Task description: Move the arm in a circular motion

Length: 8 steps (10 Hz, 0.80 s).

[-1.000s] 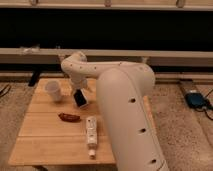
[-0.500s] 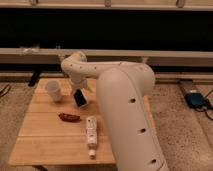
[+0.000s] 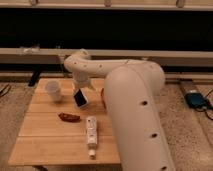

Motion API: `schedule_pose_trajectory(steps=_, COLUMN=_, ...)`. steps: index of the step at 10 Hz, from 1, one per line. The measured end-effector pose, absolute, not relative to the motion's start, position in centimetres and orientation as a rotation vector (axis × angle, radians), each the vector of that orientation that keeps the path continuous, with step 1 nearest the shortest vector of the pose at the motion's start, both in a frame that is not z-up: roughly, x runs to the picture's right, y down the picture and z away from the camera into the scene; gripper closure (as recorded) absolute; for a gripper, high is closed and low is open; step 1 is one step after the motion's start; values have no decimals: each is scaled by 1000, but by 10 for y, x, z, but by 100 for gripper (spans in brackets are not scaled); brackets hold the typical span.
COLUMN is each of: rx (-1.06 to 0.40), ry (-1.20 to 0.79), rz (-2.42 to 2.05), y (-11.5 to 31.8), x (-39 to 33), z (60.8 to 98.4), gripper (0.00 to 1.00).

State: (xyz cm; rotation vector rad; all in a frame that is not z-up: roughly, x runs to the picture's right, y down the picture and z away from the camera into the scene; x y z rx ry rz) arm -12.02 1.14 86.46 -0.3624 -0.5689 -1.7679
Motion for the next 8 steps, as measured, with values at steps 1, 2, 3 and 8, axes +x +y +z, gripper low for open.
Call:
schedule_pose_trajectory(steps=1, rx=-346, ry=-558, rz=-1748, y=3, x=-107, z=852, gripper=20)
schedule_pose_trajectory(steps=2, rx=-337, ry=-553, rz=-1735, y=0, x=-98, z=846, gripper=20)
schedule_pose_trajectory(steps=3, rx=-330, ry=-544, rz=-1720, y=-6, x=-87, z=844, gripper=20)
schedule_pose_trajectory(steps=8, rx=-332, ry=-535, rz=-1739, y=-72, x=-64, z=837, gripper=20)
